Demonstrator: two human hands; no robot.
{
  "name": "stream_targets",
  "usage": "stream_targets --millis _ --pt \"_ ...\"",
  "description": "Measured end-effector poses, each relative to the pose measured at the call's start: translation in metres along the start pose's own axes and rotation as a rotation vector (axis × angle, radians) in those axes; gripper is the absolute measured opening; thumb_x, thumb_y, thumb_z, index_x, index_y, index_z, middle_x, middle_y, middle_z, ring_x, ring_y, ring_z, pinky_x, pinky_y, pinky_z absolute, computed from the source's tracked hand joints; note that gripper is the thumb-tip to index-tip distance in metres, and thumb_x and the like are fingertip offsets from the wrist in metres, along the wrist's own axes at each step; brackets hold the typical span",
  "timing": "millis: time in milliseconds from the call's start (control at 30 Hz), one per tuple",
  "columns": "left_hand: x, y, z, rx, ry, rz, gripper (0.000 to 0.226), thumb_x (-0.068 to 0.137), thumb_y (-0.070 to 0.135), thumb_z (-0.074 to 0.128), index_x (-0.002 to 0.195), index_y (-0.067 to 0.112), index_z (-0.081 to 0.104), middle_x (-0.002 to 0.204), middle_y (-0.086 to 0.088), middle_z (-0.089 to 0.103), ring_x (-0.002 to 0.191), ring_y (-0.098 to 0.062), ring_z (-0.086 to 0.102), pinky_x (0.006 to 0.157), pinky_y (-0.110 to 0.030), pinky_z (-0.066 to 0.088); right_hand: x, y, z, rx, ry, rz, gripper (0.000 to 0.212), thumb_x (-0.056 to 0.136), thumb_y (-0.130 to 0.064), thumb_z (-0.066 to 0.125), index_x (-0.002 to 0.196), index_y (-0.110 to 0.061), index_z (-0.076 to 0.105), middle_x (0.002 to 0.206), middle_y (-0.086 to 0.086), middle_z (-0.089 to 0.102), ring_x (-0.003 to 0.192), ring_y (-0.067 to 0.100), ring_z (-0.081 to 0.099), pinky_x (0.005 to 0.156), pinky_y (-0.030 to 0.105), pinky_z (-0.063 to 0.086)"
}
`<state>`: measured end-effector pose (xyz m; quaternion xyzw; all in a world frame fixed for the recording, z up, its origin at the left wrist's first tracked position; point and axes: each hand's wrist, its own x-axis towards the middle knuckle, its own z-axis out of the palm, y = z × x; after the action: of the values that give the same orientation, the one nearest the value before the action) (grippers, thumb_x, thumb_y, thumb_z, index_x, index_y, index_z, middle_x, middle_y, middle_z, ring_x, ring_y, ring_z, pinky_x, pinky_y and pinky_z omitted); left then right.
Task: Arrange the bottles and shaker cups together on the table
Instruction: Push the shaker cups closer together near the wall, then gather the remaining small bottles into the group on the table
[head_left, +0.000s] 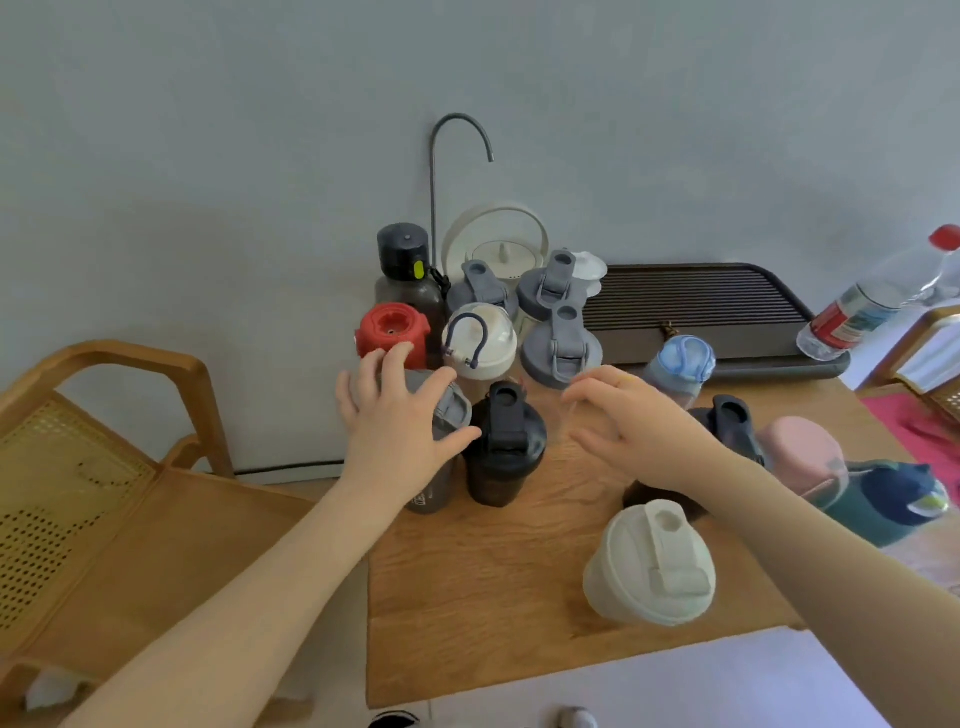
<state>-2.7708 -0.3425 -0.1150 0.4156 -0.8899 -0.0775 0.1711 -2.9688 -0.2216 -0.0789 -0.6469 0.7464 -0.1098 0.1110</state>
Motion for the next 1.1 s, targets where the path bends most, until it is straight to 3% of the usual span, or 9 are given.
stream_targets --millis 167,300,467,600,733,800,900,1000,1100 --pt "0.0 0.002 -0.007 -0.108 -0.202 0.099 0.032 0.08 0.026 0.062 0.111 0.026 0.057 0.148 -0.001 0.03 0.141 -0.032 -0.003 0.112 -0.055 0.008 0.02 -0.002 0.006 0.054 -0.126 -0.096 0.033 0.09 -0.028 0.053 0.122 -0.018 0.054 0.13 0.001 0.049 0.111 0.019 0.052 0.094 0.031 0.044" --pt "-0.003 0.002 -0.018 -0.139 -0.323 0.2 0.012 0.074 0.016 0.054 0.074 0.028 0.052 0.13 0.004 0.051 0.142 -0.022 0.01 0.113 -0.057 0.009 0.023 0.005 0.012 0.061 -0.21 -0.13 0.034 0.09 -0.028 0.053 0.123 -0.018 0.053 0.132 0.002 0.047 0.11 0.019 0.053 0.096 0.032 0.044" --pt "-0.009 0.008 -0.024 -0.131 -0.286 0.21 0.039 0.075 0.011 0.056 0.053 0.037 0.038 0.121 0.011 0.059 0.137 -0.007 0.016 0.11 -0.054 -0.015 0.022 0.009 0.018 0.029 -0.24 -0.207 0.037 0.09 -0.031 0.053 0.124 -0.019 0.051 0.142 0.003 0.038 0.123 0.023 0.045 0.102 0.036 0.041" --pt "-0.009 0.02 -0.026 -0.002 -0.145 0.203 0.019 0.075 0.014 0.051 0.066 0.03 0.053 0.116 0.01 0.065 0.141 -0.023 0.022 0.107 -0.054 -0.02 0.011 0.025 -0.003 0.022 -0.125 -0.246 0.039 0.088 -0.033 0.054 0.125 -0.021 0.051 0.14 0.001 0.042 0.126 0.021 0.042 0.104 0.036 0.038" --pt "-0.014 0.039 -0.009 -0.013 0.06 0.389 0.024 0.078 0.023 0.045 0.088 0.018 0.066 0.104 0.0 0.069 0.121 -0.018 0.044 0.11 -0.05 0.026 -0.012 0.074 -0.032 -0.077 -0.105 -0.182 0.053 0.084 -0.042 0.059 0.131 -0.023 0.046 0.142 0.002 0.041 0.132 0.022 0.036 0.109 0.038 0.033" --pt "-0.02 0.063 0.007 -0.08 -0.006 0.486 0.026 0.08 0.026 0.05 0.098 0.014 0.064 0.107 -0.004 0.067 0.11 -0.016 0.052 0.096 -0.039 0.048 -0.024 0.1 -0.043 -0.161 -0.163 -0.097 0.069 0.079 -0.049 0.062 0.138 -0.024 0.036 0.151 0.004 0.028 0.139 0.024 0.022 0.113 0.042 0.026" --pt "-0.035 0.105 0.036 -0.127 -0.162 0.582 0.042 0.081 0.043 0.053 0.114 0.017 0.057 0.119 -0.004 0.062 0.109 -0.016 0.057 0.088 -0.031 0.051 -0.035 0.129 -0.054 -0.118 -0.289 -0.01 0.089 0.07 -0.052 0.07 0.143 -0.027 0.024 0.156 0.004 0.009 0.143 0.027 0.006 0.115 0.044 0.019" --pt "-0.04 0.137 0.052 -0.153 -0.247 0.567 0.062 0.075 0.058 0.052 0.123 0.019 0.051 0.128 -0.002 0.056 0.112 -0.018 0.056 0.086 -0.032 0.05 -0.041 0.137 -0.049 -0.121 -0.446 -0.047 0.101 0.062 -0.051 0.076 0.142 -0.033 0.016 0.154 -0.004 0.002 0.137 0.025 0.024 0.108 0.038 0.033" --pt "-0.04 0.153 0.057 -0.093 -0.439 0.508 0.082 0.066 0.065 0.061 0.133 0.023 0.039 0.138 0.002 0.042 0.122 -0.018 0.043 0.095 -0.034 0.043 -0.042 0.135 -0.033 -0.242 -0.377 -0.169 0.098 0.058 -0.053 0.076 0.137 -0.034 0.021 0.145 -0.001 0.014 0.117 0.027 0.048 0.093 0.04 0.049"
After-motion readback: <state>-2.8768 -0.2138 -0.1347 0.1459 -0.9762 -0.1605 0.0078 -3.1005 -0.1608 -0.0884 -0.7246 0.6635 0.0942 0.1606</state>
